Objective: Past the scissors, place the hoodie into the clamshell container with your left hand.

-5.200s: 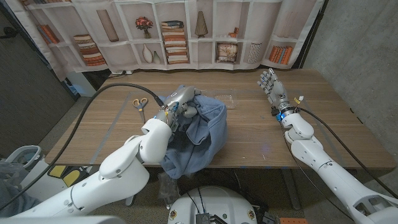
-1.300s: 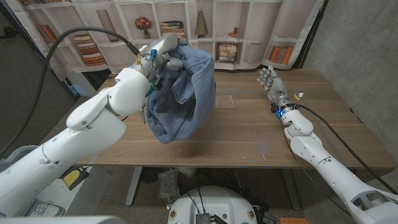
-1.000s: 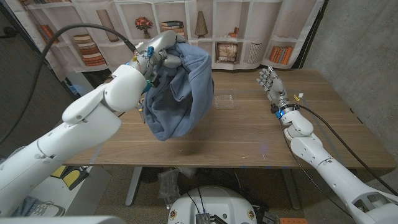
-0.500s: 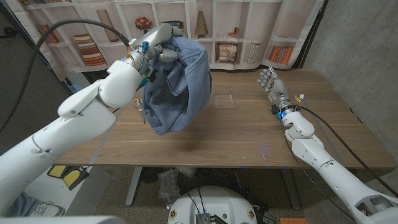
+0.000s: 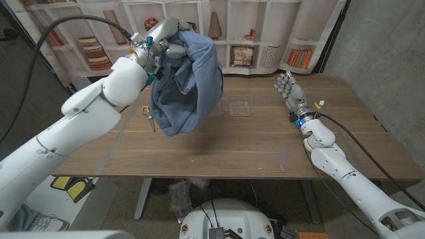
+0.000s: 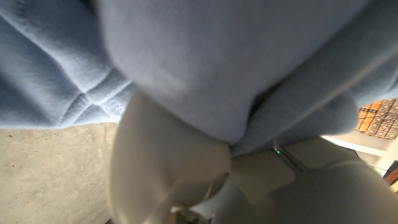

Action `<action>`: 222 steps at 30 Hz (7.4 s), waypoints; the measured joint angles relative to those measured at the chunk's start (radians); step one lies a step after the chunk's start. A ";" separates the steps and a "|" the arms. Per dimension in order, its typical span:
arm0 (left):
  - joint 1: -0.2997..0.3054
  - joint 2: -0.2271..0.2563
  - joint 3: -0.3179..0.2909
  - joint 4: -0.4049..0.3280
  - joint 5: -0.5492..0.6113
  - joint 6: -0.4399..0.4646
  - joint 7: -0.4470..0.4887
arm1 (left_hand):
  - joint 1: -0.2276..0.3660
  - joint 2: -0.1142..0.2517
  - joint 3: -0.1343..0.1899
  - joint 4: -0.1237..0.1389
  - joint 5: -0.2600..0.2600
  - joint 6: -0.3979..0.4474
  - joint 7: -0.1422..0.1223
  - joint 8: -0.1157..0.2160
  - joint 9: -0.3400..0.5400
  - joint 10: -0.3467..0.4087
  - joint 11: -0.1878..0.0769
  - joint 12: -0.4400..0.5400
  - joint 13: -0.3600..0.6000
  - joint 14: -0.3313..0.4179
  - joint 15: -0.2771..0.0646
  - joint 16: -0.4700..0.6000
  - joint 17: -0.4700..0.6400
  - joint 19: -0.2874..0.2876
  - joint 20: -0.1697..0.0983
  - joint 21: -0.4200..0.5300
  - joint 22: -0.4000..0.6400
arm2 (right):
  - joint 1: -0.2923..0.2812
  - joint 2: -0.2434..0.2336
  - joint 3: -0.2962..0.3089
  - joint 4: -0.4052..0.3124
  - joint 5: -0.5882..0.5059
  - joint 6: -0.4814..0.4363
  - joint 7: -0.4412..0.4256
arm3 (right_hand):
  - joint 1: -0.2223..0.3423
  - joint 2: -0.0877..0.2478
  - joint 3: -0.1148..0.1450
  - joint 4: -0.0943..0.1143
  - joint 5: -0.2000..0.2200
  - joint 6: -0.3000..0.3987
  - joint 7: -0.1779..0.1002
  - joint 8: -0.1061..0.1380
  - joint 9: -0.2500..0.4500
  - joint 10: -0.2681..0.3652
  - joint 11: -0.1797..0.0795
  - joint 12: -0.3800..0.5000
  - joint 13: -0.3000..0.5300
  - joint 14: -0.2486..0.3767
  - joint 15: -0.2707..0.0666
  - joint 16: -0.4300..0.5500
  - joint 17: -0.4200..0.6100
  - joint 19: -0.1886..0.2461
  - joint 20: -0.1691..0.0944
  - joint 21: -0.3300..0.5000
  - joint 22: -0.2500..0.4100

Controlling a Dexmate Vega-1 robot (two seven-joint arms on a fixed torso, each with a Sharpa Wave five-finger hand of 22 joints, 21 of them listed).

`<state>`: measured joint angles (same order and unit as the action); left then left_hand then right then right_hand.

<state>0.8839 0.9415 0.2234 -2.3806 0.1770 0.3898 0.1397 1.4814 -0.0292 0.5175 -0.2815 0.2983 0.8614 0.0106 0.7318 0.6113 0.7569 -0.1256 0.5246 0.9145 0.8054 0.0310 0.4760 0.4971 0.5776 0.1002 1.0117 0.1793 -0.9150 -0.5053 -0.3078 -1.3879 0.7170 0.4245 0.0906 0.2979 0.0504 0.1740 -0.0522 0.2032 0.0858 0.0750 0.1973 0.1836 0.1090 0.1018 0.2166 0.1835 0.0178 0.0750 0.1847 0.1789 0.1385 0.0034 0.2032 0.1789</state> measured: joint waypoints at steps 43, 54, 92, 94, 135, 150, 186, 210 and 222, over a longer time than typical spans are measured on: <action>-0.313 -0.164 0.216 0.342 0.023 -0.174 -0.027 | -0.003 -0.001 -0.004 0.004 -0.051 0.034 -0.012 0.000 -0.037 0.022 -0.011 -0.012 -0.021 0.021 -0.006 -0.041 0.074 -0.010 -0.010 0.062 -0.006 | 0.006 0.025 -0.004 0.013 -0.015 0.020 -0.036 | 0.000 0.000 -0.002 -0.006 0.001 0.000 0.000 0.000 0.000 0.000 0.000 0.000 0.000 0.000 0.000 0.000 0.000 0.000 0.000 0.000 0.000; -0.369 -0.213 0.266 0.423 0.043 -0.215 -0.037 | -0.003 -0.001 -0.004 0.004 -0.059 0.034 -0.012 0.000 -0.042 0.025 -0.014 -0.014 -0.023 0.021 -0.006 -0.051 0.084 -0.010 -0.010 0.062 -0.006 | 0.004 0.023 -0.002 0.009 -0.017 0.017 -0.043 | 0.000 0.000 0.000 -0.008 0.001 0.000 0.000 0.000 0.000 0.000 0.000 0.000 0.000 0.000 0.000 0.000 0.000 0.000 0.000 0.000 0.000; -0.465 -0.317 0.373 0.647 0.072 -0.311 -0.062 | -0.003 -0.001 -0.004 0.004 -0.070 0.043 -0.018 0.000 -0.055 0.032 -0.021 -0.011 -0.032 0.031 -0.006 -0.072 0.114 -0.017 -0.017 0.085 -0.006 | -0.004 0.018 0.003 0.000 -0.017 0.012 -0.053 | 0.000 0.000 0.000 -0.008 -0.004 0.002 0.002 0.000 0.000 0.000 0.000 0.000 0.000 0.000 0.000 0.000 0.000 0.000 0.000 0.000 0.000; -0.466 -0.319 0.376 0.654 0.072 -0.315 -0.062 | -0.004 -0.001 -0.004 0.004 -0.070 0.049 -0.020 0.000 -0.060 0.034 -0.023 -0.012 -0.033 0.031 -0.006 -0.078 0.122 -0.017 -0.017 0.085 -0.006 | -0.005 0.018 0.003 -0.001 -0.018 0.012 -0.054 | 0.000 0.000 0.000 -0.008 -0.004 0.002 0.002 0.000 0.000 0.000 0.000 0.000 0.000 0.000 0.000 0.000 0.000 0.000 0.000 0.000 0.000; -0.482 -0.389 0.432 0.802 0.073 -0.385 -0.028 | -0.004 -0.001 -0.004 0.004 -0.075 0.057 -0.018 0.000 -0.069 0.036 -0.025 -0.019 -0.041 0.044 -0.009 -0.101 0.133 -0.024 -0.024 0.098 -0.006 | -0.040 0.014 0.017 -0.015 -0.004 0.033 -0.048 | 0.000 0.000 -0.004 -0.012 -0.003 0.002 0.002 0.000 0.000 0.000 0.000 0.000 0.000 0.000 0.000 0.000 0.000 0.000 0.000 0.000 0.000; -0.497 -0.414 0.453 0.871 0.059 -0.404 -0.026 | -0.008 -0.005 -0.004 0.004 -0.075 0.061 -0.022 0.000 -0.076 0.039 -0.028 -0.021 -0.043 0.047 -0.012 -0.109 0.143 -0.029 -0.029 0.098 -0.006 | -0.045 0.023 0.017 -0.007 0.002 0.040 -0.044 | -0.005 0.005 -0.004 -0.012 -0.003 0.002 0.002 0.000 0.000 0.000 0.000 0.000 0.000 0.000 0.000 0.000 0.000 0.000 0.000 0.000 0.000; -0.479 -0.408 0.483 0.922 0.030 -0.363 -0.066 | -0.009 -0.006 -0.013 0.013 -0.078 0.071 -0.033 0.004 -0.088 0.050 -0.039 -0.031 -0.058 0.057 -0.019 -0.147 0.190 -0.045 -0.045 0.109 -0.005 | -0.068 0.031 0.015 -0.007 0.016 0.045 -0.037 | -0.005 0.005 -0.007 -0.015 -0.003 0.002 0.002 0.000 0.000 0.000 0.000 0.000 0.000 0.000 0.000 0.000 0.000 0.000 0.000 0.000 0.000; -0.492 -0.434 0.521 0.975 0.013 -0.343 -0.092 | -0.009 -0.006 -0.012 0.013 -0.081 0.067 -0.032 0.012 -0.089 0.052 -0.041 -0.034 -0.050 0.057 -0.019 -0.165 0.226 -0.056 -0.056 0.120 -0.004 | -0.091 0.027 0.020 -0.013 0.028 0.049 -0.031 | -0.005 0.005 -0.007 -0.015 -0.003 0.002 0.002 0.000 0.000 0.000 0.000 0.000 0.000 0.000 0.000 0.000 0.000 0.000 0.000 0.000 0.000; -0.486 -0.443 0.527 1.004 -0.015 -0.351 -0.100 | -0.009 -0.006 -0.013 0.013 -0.082 0.060 -0.029 0.016 -0.088 0.052 -0.041 -0.035 -0.046 0.057 -0.019 -0.169 0.228 -0.057 -0.057 0.124 -0.005 | -0.094 0.020 0.019 -0.019 0.027 0.036 -0.033 | -0.005 0.005 -0.004 -0.018 -0.003 0.002 0.002 0.000 0.000 0.000 0.000 0.000 0.000 0.000 0.000 0.000 0.000 0.000 0.000 0.000 0.000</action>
<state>0.3984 0.4986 0.7503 -1.3769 0.1616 0.0392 0.0398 1.4723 -0.0349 0.5042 -0.2682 0.2167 0.9213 -0.0180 0.7474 0.5234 0.8086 -0.1663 0.4895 0.8689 0.8627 0.0115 0.3072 0.7250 0.5208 0.0434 1.1357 0.1747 -1.0090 -0.4857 -0.2889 -1.4072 0.7439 0.4609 0.0581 0.2927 0.0555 0.1702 -0.0704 0.2000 0.0876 0.0768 0.1973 0.1836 0.1089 0.1018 0.2166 0.1835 0.0178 0.0750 0.1847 0.1789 0.1384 0.0035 0.2032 0.1789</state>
